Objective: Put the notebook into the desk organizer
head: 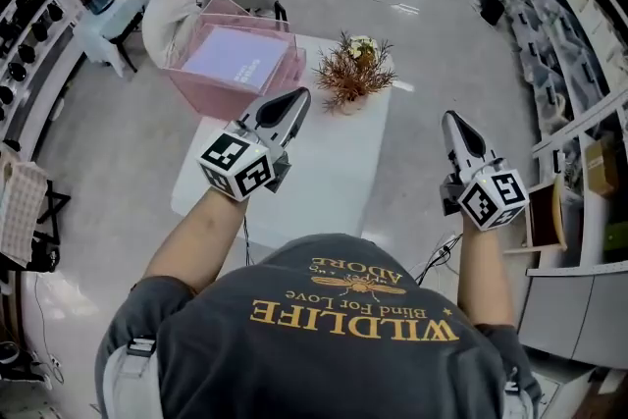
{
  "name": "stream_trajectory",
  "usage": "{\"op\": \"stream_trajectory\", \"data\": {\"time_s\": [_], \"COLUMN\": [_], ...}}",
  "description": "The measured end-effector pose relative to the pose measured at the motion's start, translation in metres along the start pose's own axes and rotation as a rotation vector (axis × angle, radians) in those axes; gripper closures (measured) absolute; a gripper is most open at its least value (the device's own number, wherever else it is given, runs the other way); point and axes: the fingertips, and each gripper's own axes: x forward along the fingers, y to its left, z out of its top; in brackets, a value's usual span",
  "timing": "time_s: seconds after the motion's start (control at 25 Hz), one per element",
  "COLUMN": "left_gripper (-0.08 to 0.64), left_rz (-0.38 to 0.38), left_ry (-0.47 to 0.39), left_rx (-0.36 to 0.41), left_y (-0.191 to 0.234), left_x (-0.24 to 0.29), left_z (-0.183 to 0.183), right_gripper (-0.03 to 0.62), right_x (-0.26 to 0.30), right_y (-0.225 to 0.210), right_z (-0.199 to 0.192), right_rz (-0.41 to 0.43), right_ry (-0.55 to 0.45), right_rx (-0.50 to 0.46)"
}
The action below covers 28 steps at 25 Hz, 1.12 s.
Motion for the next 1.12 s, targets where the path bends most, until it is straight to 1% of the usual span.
{"op": "stream_trajectory", "data": {"time_s": [0.08, 0.24, 0.36, 0.64, 0.8, 1.12], "left_gripper": [0.560, 0.560, 0.560, 0.560, 0.560, 0.560], "left_rz": [-0.006, -0.014, -0.021, -0.024, -0.029, -0.025], "left_ry": [0.006, 0.040, 0.054, 0.059, 0.058, 0.058], "left_rx": [-0.022, -0.036, -0.026, 0.002, 0.000, 0.000], "left_y": [-0.005, -0.009, -0.012, -0.012, -0.016, -0.014], "left_x": [-0.007, -0.017, -0.020, -0.020, -0.020, -0.022], "left_z": [-0.013, -0.032, -0.038, -0.033, -0.032, -0.033], "right_gripper": [0.592, 0.592, 0.592, 0.594, 0.594, 0.594], "right_x": [-0.009, -0.017, -0.019, -0.014, -0.014, -0.012], "right_y": [-0.001, 0.001, 0.000, 0.001, -0.002, 0.000], "right_z": [-0.011, -0.026, -0.032, -0.028, -0.027, -0.028], "right_rz": [-0.013, -0.020, -0.027, -0.029, -0.024, -0.013], "right_ry": [0.015, 0.040, 0.049, 0.042, 0.037, 0.052], "right_rx": [0.015, 0.022, 0.020, 0.011, 0.034, 0.008]}}
